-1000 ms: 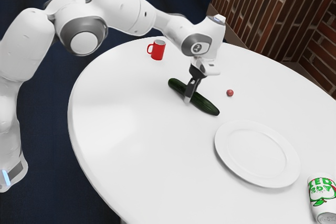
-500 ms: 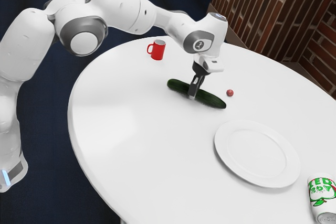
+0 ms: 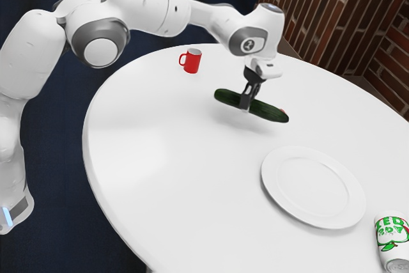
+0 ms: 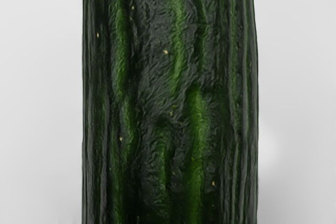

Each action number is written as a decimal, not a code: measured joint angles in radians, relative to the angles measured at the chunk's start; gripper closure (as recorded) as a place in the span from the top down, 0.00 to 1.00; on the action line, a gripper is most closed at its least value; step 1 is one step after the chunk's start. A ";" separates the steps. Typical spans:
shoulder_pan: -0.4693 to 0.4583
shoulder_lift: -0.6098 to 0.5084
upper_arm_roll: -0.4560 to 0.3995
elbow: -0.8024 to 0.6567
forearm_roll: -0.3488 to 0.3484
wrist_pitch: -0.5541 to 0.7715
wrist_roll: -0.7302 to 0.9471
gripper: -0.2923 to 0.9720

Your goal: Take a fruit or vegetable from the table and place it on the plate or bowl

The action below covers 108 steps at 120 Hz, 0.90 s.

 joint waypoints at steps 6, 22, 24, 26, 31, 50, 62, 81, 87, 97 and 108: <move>0.000 -0.002 -0.003 0.009 0.000 -0.001 0.000 0.40; -0.001 -0.003 -0.017 0.047 0.000 -0.012 -0.001 0.40; 0.000 -0.002 -0.023 0.051 0.000 -0.013 -0.001 0.40; -0.001 -0.001 -0.031 0.055 0.000 -0.014 -0.002 0.40; -0.002 0.001 -0.047 0.064 0.000 -0.016 -0.003 0.40; -0.004 0.015 -0.109 0.115 0.001 -0.018 -0.009 0.41; -0.005 0.049 -0.144 0.171 0.002 -0.016 -0.013 0.41; -0.009 0.108 -0.213 0.262 0.002 -0.002 -0.023 0.41; -0.012 0.120 -0.237 0.275 0.002 0.011 -0.028 0.41; -0.021 0.152 -0.274 0.317 0.002 0.030 -0.037 0.41; -0.041 0.165 -0.298 0.331 0.002 0.056 -0.045 0.41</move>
